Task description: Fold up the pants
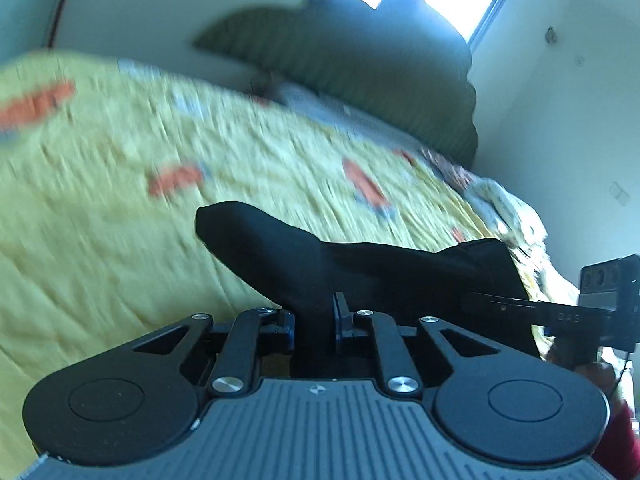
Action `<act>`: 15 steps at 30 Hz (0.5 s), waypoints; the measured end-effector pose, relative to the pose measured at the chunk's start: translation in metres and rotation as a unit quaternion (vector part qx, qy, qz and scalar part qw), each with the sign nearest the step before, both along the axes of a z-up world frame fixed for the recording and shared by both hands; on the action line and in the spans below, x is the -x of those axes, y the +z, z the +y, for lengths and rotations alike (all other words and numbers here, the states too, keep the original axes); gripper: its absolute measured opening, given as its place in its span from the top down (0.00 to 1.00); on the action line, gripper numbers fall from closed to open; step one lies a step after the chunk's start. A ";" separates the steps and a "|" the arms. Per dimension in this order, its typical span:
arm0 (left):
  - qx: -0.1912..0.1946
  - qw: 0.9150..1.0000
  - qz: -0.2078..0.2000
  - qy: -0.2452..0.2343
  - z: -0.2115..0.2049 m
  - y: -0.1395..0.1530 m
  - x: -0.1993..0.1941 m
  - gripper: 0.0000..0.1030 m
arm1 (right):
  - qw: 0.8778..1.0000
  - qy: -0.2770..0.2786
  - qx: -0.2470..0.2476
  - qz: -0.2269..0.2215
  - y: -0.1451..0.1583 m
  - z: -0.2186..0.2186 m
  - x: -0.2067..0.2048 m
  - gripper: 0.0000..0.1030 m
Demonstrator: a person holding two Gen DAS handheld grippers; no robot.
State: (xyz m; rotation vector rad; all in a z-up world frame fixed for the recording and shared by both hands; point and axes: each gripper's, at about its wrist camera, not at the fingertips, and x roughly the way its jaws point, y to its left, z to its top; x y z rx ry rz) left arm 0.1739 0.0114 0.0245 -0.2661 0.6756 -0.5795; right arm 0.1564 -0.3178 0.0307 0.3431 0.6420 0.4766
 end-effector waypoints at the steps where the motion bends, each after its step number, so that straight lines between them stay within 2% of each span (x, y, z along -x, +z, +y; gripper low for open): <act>1: -0.008 1.000 -0.014 0.013 0.004 0.007 -0.004 0.83 | 1.000 0.007 0.008 -0.011 0.005 0.008 -0.008 0.72; 4: -0.027 0.998 -0.035 0.037 0.017 0.022 -0.029 0.83 | 0.999 0.018 0.012 -0.029 0.013 0.028 -0.039 0.72; 6: -0.052 0.996 -0.044 0.055 0.022 0.025 -0.050 0.83 | 0.999 0.019 0.019 -0.038 0.012 0.040 -0.064 0.72; 9: -0.066 0.995 -0.015 0.077 0.030 0.014 -0.087 0.83 | 1.000 0.009 0.021 -0.021 -0.001 0.051 -0.106 0.72; 11: -0.068 0.994 0.016 0.088 0.033 -0.001 -0.109 0.83 | 0.999 -0.001 0.051 -0.002 -0.015 0.062 -0.130 0.71; 14: -0.101 0.989 0.044 0.095 0.033 -0.026 -0.124 0.83 | 0.993 -0.027 0.107 0.031 -0.036 0.073 -0.147 0.56; 15: -0.109 0.988 0.048 0.096 0.033 -0.030 -0.124 0.77 | 0.992 -0.031 0.113 0.038 -0.039 0.072 -0.148 0.47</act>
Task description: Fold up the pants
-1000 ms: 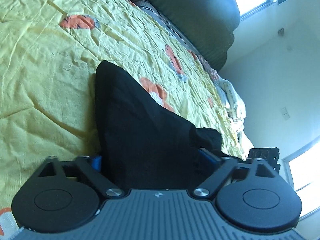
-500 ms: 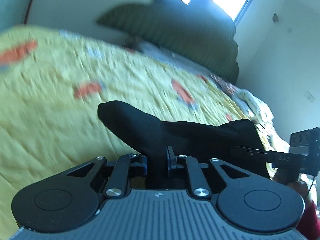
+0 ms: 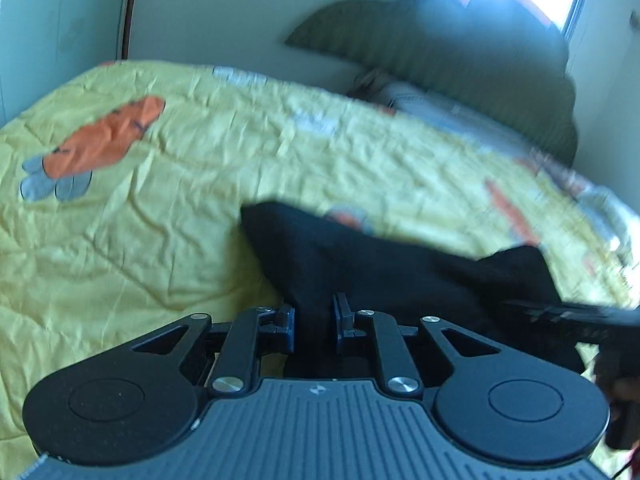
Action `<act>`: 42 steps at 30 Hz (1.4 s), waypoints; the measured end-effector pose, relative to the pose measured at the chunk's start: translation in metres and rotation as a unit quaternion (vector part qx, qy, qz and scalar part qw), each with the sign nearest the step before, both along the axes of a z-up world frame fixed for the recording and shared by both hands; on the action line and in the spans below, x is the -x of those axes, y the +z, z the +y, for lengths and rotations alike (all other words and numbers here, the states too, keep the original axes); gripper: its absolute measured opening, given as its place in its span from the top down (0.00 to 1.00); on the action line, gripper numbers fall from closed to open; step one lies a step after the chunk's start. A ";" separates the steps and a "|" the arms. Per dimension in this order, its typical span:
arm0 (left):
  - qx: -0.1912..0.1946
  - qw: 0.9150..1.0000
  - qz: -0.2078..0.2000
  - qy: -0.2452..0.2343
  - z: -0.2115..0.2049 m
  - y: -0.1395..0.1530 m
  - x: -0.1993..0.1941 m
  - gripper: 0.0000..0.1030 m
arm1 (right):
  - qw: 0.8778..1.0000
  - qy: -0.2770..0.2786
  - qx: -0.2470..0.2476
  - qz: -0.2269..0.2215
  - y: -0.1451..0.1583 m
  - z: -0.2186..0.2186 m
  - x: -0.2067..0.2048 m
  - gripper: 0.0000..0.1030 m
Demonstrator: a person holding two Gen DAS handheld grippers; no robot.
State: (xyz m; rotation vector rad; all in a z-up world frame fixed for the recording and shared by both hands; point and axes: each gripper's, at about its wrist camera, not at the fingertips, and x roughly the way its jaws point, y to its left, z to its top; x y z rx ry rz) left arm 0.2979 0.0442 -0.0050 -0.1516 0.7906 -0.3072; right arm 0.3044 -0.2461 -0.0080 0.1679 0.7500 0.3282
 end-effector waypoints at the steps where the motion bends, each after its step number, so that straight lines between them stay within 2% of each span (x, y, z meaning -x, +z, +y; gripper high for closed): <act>1: -0.003 1.000 0.002 0.004 0.002 -0.001 0.004 0.68 | 1.000 -0.007 -0.001 0.002 0.000 -0.004 0.003 0.44; 2: -0.001 1.000 -0.004 0.010 0.005 0.001 0.008 0.64 | 1.000 -0.014 -0.005 0.001 0.002 -0.009 0.008 0.43; 4: -0.002 0.999 -0.020 0.029 0.010 0.007 0.026 0.65 | 0.999 -0.047 0.008 -0.015 0.011 -0.019 0.024 0.43; 6: 0.009 0.999 -0.033 0.036 0.014 0.018 0.048 0.65 | 0.990 -0.112 0.068 -0.054 0.023 -0.021 0.051 0.41; 7: 0.017 0.999 -0.036 0.030 0.013 0.021 0.059 0.65 | 0.987 -0.111 0.081 -0.082 0.027 -0.018 0.065 0.41; 8: 0.018 0.999 -0.033 0.021 0.009 0.021 0.067 0.64 | 0.989 -0.083 0.073 -0.098 0.031 -0.014 0.076 0.41; 10: 0.001 1.000 -0.014 0.010 -0.003 0.015 0.077 0.62 | 0.996 -0.010 0.036 -0.084 0.029 -0.001 0.090 0.42; 12: -0.035 0.999 -0.005 0.005 -0.015 0.003 0.078 0.61 | 0.997 0.039 0.033 -0.058 0.017 0.015 0.093 0.43; 14: -0.064 0.998 -0.012 0.022 -0.020 -0.002 0.081 0.55 | 0.995 0.020 0.089 -0.050 0.002 0.025 0.087 0.44; 16: -0.051 0.998 -0.015 0.028 -0.016 0.007 0.091 0.58 | 0.989 -0.026 0.134 -0.053 0.000 0.025 0.091 0.41; 19: -0.037 0.999 -0.027 0.028 -0.016 0.016 0.108 0.51 | 0.993 -0.017 0.089 -0.079 0.011 0.020 0.116 0.42; 21: -0.053 0.998 -0.021 0.025 -0.024 0.009 0.110 0.40 | 0.989 -0.013 0.109 -0.096 0.009 0.027 0.124 0.36; 24: -0.071 0.997 -0.014 0.040 -0.032 -0.004 0.107 0.38 | 0.988 -0.022 0.136 -0.075 -0.009 0.033 0.112 0.31; 27: -0.073 0.996 -0.022 0.048 -0.033 0.001 0.114 0.39 | 0.986 -0.071 0.133 -0.075 -0.003 0.029 0.113 0.31; 30: -0.075 0.996 -0.021 0.049 -0.034 0.002 0.118 0.38 | 0.979 -0.100 0.137 -0.115 0.007 0.033 0.128 0.31; 34: -0.086 0.994 -0.023 0.057 -0.038 0.002 0.120 0.37 | 0.974 -0.030 0.167 -0.153 0.006 0.057 0.140 0.31; 37: -0.097 0.993 -0.026 0.057 -0.043 0.002 0.121 0.36 | 0.966 -0.023 0.219 -0.134 -0.008 0.066 0.127 0.31; 38: -0.099 0.993 -0.027 0.058 -0.043 0.001 0.121 0.36 | 0.969 -0.033 0.215 -0.118 -0.011 0.063 0.121 0.30; 40: -0.103 0.993 -0.029 0.058 -0.044 0.001 0.122 0.35 | 0.979 -0.069 0.171 -0.091 -0.008 0.046 0.112 0.30; 42: -0.106 0.992 -0.031 0.058 -0.045 0.000 0.122 0.34 | 0.978 -0.083 0.171 -0.089 -0.006 0.042 0.114 0.29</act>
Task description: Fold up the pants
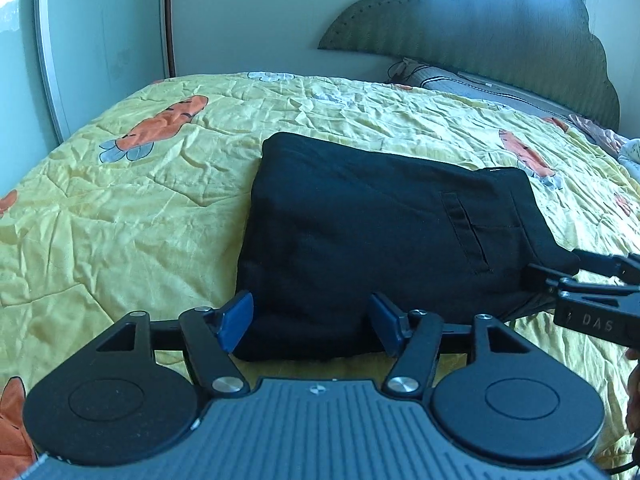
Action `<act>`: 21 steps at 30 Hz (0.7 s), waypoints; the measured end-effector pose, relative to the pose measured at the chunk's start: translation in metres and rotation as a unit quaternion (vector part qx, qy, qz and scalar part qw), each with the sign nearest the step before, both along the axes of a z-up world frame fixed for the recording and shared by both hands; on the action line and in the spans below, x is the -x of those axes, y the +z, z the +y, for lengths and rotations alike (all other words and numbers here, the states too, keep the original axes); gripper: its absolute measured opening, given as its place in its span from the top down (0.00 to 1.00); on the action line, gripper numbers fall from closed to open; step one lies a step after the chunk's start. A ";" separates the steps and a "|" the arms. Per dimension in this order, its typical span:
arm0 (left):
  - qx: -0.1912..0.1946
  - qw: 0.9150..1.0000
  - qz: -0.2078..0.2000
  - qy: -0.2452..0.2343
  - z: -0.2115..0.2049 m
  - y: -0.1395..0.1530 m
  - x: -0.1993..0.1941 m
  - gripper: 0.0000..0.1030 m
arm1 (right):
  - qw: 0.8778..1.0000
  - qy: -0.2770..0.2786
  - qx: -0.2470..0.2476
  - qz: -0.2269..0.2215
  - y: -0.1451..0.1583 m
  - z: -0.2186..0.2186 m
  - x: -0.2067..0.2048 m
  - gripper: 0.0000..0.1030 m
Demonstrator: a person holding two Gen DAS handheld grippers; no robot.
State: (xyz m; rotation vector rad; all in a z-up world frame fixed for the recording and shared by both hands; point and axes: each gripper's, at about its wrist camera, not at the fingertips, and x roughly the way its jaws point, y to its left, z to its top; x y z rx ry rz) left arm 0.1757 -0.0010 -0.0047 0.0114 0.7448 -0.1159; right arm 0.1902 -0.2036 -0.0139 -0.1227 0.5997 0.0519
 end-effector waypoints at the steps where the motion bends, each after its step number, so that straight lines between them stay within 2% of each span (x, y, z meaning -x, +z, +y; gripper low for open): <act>1: -0.003 1.000 -0.001 0.000 -0.001 -0.001 0.000 0.33 | 1.000 0.001 0.010 0.001 0.000 0.003 0.000 0.29; 6: -0.017 1.000 -0.007 0.002 -0.004 -0.003 0.001 0.29 | 0.998 0.005 0.055 -0.026 -0.003 0.017 0.009 0.28; 7: -0.020 1.000 -0.007 0.003 -0.005 -0.004 0.001 0.29 | 0.998 0.004 0.061 -0.019 -0.006 0.016 0.006 0.26; 9: -0.023 1.000 -0.007 0.005 -0.004 -0.004 0.001 0.26 | 0.999 -0.003 0.032 -0.002 -0.009 0.005 -0.001 0.19; 12: -0.016 1.000 0.000 0.007 0.000 -0.002 0.004 0.24 | 0.999 -0.027 -0.039 0.019 0.001 -0.013 0.002 0.18; 17: -0.006 1.000 0.007 0.007 0.003 -0.002 0.012 0.24 | 1.000 0.002 -0.009 0.003 0.014 0.000 0.038 0.17; 21: -0.007 1.000 0.015 0.000 0.002 -0.006 0.024 0.23 | 0.998 0.026 -0.039 0.032 0.009 0.004 0.058 0.15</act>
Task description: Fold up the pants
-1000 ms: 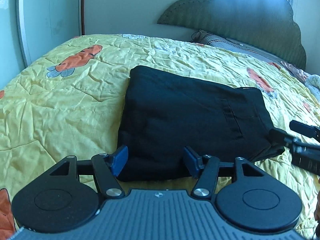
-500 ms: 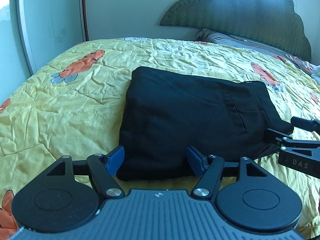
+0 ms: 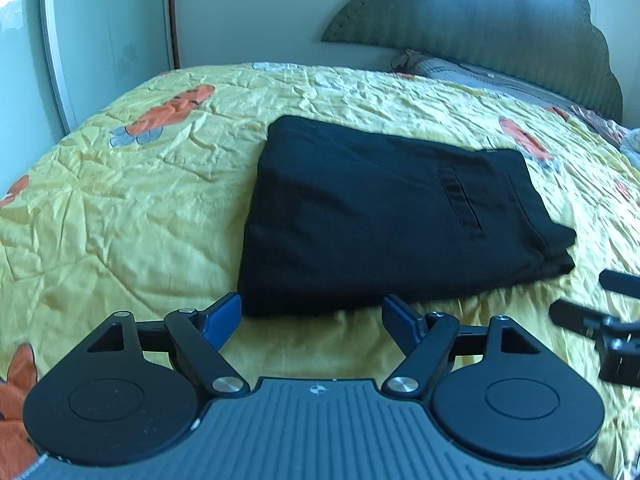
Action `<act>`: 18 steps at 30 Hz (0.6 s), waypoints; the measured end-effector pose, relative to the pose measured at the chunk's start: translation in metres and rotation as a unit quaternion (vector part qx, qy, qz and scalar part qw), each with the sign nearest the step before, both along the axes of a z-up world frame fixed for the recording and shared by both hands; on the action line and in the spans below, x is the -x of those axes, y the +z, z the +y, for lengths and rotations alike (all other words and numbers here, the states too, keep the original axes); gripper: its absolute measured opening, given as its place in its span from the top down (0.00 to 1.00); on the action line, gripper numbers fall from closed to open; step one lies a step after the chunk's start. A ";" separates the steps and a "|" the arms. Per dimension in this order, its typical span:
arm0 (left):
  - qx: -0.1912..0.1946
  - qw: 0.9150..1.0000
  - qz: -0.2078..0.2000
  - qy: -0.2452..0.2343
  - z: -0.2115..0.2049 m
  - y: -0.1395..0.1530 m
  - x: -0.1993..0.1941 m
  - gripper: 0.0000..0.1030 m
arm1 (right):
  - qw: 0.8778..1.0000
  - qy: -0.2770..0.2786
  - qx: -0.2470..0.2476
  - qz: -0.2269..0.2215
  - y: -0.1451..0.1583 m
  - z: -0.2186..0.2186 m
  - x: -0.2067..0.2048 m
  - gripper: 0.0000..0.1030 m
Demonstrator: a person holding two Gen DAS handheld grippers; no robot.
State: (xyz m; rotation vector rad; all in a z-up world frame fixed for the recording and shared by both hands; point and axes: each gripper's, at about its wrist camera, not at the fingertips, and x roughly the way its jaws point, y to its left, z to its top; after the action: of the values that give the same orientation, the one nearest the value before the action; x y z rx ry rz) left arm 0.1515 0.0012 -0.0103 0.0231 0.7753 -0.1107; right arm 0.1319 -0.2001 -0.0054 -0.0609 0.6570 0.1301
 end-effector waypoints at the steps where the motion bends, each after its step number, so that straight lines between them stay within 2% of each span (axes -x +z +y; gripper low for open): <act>1: 0.001 1.000 0.004 -0.001 0.001 -0.002 0.003 0.23 | 1.000 0.000 -0.004 0.006 -0.002 0.002 0.005 0.15; 8: -0.008 1.000 0.006 0.009 0.012 -0.011 0.022 0.23 | 1.000 0.026 -0.008 0.015 -0.002 0.025 0.034 0.15; 10: -0.008 1.000 0.004 0.014 0.015 -0.012 0.024 0.22 | 0.998 0.052 0.023 0.011 0.004 0.040 0.043 0.15; 13: -0.009 1.000 0.000 0.020 0.021 -0.014 0.026 0.19 | 0.991 0.088 0.095 -0.025 0.018 0.068 0.064 0.15; 14: -0.009 1.000 -0.002 0.021 0.022 -0.014 0.027 0.19 | 0.990 0.099 0.091 -0.034 0.026 0.074 0.071 0.15; 15: -0.010 1.000 -0.003 0.022 0.023 -0.014 0.027 0.18 | 0.992 0.114 0.044 -0.033 0.038 0.073 0.078 0.15; 16: -0.011 1.000 -0.004 0.023 0.024 -0.015 0.028 0.18 | 0.989 0.138 -0.046 -0.024 0.052 0.065 0.083 0.15; 17: -0.011 1.000 -0.006 0.023 0.024 -0.015 0.028 0.18 | 0.975 0.164 -0.148 -0.009 0.062 0.054 0.084 0.14; 18: -0.013 1.000 -0.008 0.023 0.024 -0.015 0.029 0.18 | 0.954 0.183 -0.239 0.005 0.067 0.043 0.082 0.09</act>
State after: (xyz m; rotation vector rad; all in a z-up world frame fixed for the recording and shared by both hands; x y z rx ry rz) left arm 0.1229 0.0250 -0.0249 0.0303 0.7611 -0.0563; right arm 0.0499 -0.1574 0.0616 0.2871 0.6041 0.6440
